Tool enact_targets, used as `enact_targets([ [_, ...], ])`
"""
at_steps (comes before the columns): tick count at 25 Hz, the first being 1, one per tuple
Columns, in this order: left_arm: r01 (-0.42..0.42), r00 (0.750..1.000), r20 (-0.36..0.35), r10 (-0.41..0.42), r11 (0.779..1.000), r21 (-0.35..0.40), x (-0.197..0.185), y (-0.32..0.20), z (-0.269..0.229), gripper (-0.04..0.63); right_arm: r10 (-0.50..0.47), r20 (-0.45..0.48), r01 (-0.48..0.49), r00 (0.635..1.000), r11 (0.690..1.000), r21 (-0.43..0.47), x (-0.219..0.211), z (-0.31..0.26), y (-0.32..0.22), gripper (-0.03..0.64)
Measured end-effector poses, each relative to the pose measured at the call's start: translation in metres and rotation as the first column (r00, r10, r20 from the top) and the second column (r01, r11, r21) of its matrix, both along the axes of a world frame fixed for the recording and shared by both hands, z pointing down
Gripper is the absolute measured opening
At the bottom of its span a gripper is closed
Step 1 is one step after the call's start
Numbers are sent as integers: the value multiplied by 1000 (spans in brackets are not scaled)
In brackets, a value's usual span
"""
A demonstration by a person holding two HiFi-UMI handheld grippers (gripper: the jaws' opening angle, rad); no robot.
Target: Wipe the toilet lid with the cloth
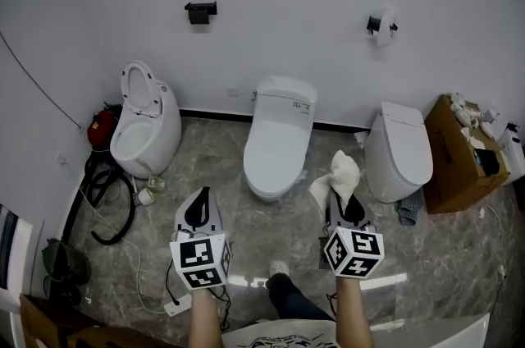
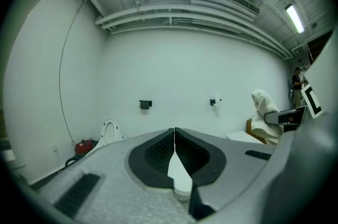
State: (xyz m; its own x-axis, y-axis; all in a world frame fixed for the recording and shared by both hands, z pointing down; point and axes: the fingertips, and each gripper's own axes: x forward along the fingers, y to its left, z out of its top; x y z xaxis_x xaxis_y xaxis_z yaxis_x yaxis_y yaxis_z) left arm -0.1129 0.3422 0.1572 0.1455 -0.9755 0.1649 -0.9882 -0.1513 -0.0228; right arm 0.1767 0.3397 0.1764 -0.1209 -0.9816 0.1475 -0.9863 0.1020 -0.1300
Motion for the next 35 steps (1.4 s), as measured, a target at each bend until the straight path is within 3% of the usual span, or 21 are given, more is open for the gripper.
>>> enact_targets([
  [10, 48, 999, -5, -48, 999, 15, 34, -133, -15, 9, -55, -5, 55, 998, 998, 13, 31, -12, -145, 114],
  [17, 61, 998, -2, -61, 998, -7, 49, -190, -8, 9, -70, 9, 71, 997, 997, -13, 44, 0, -207, 113],
  [27, 59, 998, -5, -60, 996, -61, 38, -256, 14, 9, -62, 11, 62, 998, 996, -59, 36, 21, -271, 113],
  [35, -8, 1000, -8, 7, 997, -72, 19, -350, 23, 9, -4, -13, 3, 1000, 998, -67, 15, 29, -349, 114],
])
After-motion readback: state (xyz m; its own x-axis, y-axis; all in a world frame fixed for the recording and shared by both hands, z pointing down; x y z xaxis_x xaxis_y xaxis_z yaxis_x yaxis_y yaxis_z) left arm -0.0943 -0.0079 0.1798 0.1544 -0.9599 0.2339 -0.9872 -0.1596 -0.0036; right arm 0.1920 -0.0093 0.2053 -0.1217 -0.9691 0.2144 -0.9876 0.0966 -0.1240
